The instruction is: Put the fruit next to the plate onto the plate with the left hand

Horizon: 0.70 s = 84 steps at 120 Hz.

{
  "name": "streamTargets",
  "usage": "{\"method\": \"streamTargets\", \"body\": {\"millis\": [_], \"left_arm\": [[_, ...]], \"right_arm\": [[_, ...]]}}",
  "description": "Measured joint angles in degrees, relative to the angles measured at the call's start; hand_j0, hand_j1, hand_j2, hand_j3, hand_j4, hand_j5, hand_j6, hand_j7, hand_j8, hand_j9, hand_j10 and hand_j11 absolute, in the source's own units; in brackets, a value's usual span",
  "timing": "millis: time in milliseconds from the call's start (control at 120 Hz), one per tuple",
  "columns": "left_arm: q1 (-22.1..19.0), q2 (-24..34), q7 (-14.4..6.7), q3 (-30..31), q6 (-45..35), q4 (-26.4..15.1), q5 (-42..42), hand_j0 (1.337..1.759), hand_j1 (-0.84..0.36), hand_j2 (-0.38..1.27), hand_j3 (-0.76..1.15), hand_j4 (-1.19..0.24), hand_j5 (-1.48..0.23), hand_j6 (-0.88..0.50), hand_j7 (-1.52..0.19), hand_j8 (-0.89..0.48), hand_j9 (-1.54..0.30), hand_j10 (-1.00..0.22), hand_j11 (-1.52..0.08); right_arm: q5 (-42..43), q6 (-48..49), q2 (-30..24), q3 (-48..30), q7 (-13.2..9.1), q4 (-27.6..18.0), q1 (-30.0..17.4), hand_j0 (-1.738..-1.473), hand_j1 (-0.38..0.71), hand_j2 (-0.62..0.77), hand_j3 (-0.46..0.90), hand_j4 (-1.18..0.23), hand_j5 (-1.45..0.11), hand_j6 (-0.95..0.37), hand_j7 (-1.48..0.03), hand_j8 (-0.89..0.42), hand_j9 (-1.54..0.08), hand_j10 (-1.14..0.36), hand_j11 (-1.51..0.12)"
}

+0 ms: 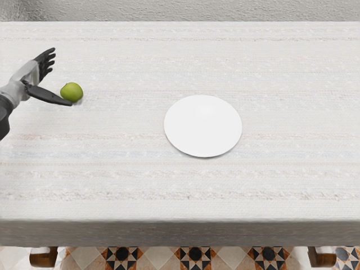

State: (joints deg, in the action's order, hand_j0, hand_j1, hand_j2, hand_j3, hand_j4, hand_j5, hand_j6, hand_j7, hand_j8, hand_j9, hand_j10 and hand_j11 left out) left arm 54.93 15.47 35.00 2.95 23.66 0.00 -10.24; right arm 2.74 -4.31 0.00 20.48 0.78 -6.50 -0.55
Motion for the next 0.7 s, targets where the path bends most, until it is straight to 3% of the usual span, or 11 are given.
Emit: {"method": "streamTargets", "body": {"millis": [117,183,450,700], "left_arm": [[1.0,0.0,0.0,0.4,0.1,0.0,0.1,1.658,0.33,0.00,0.00,-0.02,-0.02,-0.02,-0.02,-0.02,-0.02,-0.02,-0.02],[3.6,0.0,0.0,4.1,-0.9,0.0,0.0,1.658,0.33,0.00,0.00,-0.02,-0.02,-0.02,-0.02,-0.02,-0.02,-0.02,-0.02],[3.8,-1.8,0.0,23.3,-25.3,0.0,-0.6,1.658,0.33,0.01,0.00,-0.02,-0.02,-0.02,-0.02,-0.02,-0.02,-0.02,-0.02],[6.6,-3.8,0.0,31.2,-30.5,0.0,-10.8,1.658,0.33,0.01,0.00,-0.02,-0.02,-0.02,-0.02,-0.02,-0.02,-0.02,-0.02]], "right_arm": [[0.0,0.0,0.0,0.0,0.0,0.0,0.0,-1.658,-0.35,0.00,0.00,0.00,0.00,0.00,0.00,0.00,0.00,0.00,0.00],[0.0,0.0,0.0,0.0,0.0,0.0,0.0,-1.658,-0.35,0.00,0.00,0.00,0.00,0.00,0.00,0.00,0.00,0.00,0.00],[0.0,0.0,0.0,0.0,0.0,0.0,0.1,-1.658,-0.35,0.00,0.00,0.00,0.00,0.00,0.00,0.00,0.00,0.00,0.00],[0.1,0.0,0.0,0.1,0.0,0.1,-1.2,-1.658,-0.35,0.00,0.00,0.00,0.00,0.00,0.00,0.00,0.00,0.00,0.00]]}}
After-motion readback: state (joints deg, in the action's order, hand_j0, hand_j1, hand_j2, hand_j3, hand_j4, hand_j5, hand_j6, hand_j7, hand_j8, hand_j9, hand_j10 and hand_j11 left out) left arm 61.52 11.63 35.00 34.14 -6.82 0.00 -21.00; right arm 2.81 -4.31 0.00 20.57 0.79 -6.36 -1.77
